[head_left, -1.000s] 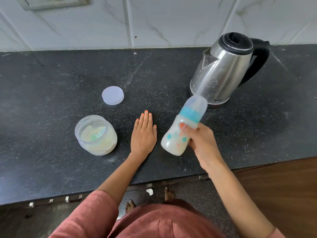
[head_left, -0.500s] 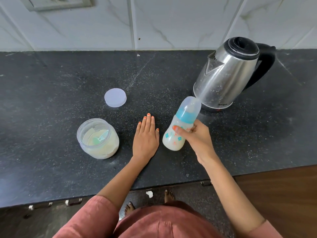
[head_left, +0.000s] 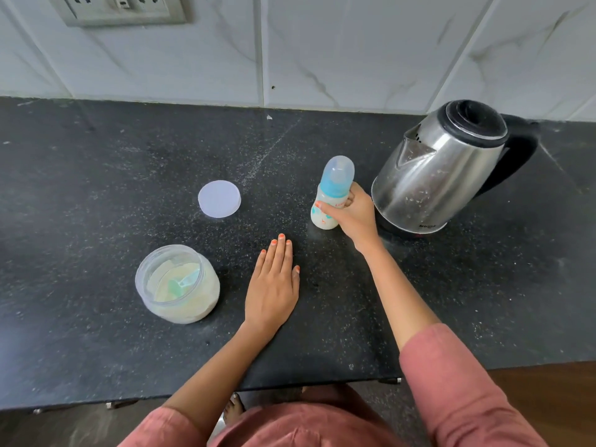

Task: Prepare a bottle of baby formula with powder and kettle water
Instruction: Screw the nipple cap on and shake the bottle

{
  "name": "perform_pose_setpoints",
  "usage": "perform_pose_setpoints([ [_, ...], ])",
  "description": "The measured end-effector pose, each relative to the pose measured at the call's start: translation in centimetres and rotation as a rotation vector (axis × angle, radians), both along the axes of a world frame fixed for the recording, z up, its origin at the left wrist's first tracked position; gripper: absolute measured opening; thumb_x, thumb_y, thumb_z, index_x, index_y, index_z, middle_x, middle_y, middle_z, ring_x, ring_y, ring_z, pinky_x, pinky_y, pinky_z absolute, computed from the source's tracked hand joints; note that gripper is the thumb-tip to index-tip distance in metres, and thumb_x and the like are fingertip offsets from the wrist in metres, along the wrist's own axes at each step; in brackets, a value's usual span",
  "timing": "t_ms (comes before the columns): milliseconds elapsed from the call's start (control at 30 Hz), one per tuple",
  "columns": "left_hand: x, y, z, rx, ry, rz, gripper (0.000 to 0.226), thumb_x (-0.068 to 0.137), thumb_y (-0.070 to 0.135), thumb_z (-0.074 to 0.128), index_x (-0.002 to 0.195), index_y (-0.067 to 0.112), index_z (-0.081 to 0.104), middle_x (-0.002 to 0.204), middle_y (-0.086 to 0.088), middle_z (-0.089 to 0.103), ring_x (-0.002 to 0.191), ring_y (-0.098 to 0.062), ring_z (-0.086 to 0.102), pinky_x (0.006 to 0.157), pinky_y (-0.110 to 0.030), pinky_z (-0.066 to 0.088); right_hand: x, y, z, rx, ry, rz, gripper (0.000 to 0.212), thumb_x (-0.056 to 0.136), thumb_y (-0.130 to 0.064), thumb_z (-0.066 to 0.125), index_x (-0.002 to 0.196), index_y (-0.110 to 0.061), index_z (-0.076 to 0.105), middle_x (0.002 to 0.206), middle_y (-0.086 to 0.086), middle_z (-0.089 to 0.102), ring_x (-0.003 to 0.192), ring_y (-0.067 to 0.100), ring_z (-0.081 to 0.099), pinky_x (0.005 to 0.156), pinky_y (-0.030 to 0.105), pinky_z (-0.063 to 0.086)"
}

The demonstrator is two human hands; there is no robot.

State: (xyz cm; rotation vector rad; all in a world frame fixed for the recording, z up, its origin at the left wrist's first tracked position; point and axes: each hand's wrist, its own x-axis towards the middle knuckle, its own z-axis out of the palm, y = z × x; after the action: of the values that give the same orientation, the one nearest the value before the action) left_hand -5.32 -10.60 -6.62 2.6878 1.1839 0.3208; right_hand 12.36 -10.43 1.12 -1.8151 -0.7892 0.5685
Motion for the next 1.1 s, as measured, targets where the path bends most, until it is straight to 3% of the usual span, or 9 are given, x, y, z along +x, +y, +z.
perform_pose_setpoints([
  [633,-0.1,-0.1,0.5,-0.044,0.032,0.009,0.052,0.095,0.032,0.023,0.136,0.004,0.04,0.143,-0.012,0.041,0.131,-0.025,0.04,0.107,-0.042,0.024,1.9,3.4,-1.0,-0.07,-0.034,0.107,0.06,0.073,-0.008,0.074,0.126,-0.009,0.047,0.126,0.008,0.056,0.116,0.017,0.052,0.1,0.035,0.045],
  [800,-0.2,-0.2,0.7,-0.087,0.008,-0.021,0.063,0.09,0.041,-0.003,0.144,0.011,0.009,0.151,-0.002,0.002,0.139,-0.014,-0.001,0.113,-0.03,-0.002,1.7,3.0,-1.5,-0.133,-0.022,0.099,0.068,0.073,-0.008,0.073,0.133,-0.012,0.041,0.135,0.006,0.051,0.125,0.019,0.047,0.106,0.038,0.039],
  [867,-0.3,-0.2,0.8,-0.088,-0.01,-0.014,0.066,0.088,0.041,-0.005,0.145,0.011,0.011,0.153,-0.003,0.005,0.142,-0.016,0.004,0.113,-0.028,-0.003,1.5,2.3,-2.0,-0.129,-0.021,0.077,0.068,0.074,-0.008,0.073,0.134,-0.012,0.041,0.138,0.006,0.05,0.128,0.019,0.046,0.107,0.039,0.039],
  [1000,-0.2,-0.3,1.2,-0.113,-0.014,-0.016,0.068,0.089,0.041,-0.003,0.145,0.008,0.015,0.155,-0.007,0.011,0.143,-0.02,0.01,0.112,-0.028,-0.003,0.7,0.0,-2.8,-0.096,-0.06,0.016,0.062,0.078,-0.002,0.069,0.134,-0.008,0.043,0.138,0.008,0.05,0.128,0.018,0.046,0.105,0.029,0.037],
  [1100,-0.4,-0.2,1.7,-0.16,-0.025,-0.017,0.054,0.099,0.035,0.012,0.146,0.009,0.013,0.156,-0.005,0.007,0.144,-0.017,0.005,0.112,-0.025,-0.006,-0.3,-1.7,-3.3,-0.089,-0.05,-0.035,0.055,0.08,-0.002,0.066,0.131,-0.007,0.047,0.134,0.009,0.053,0.123,0.017,0.05,0.101,0.021,0.038],
])
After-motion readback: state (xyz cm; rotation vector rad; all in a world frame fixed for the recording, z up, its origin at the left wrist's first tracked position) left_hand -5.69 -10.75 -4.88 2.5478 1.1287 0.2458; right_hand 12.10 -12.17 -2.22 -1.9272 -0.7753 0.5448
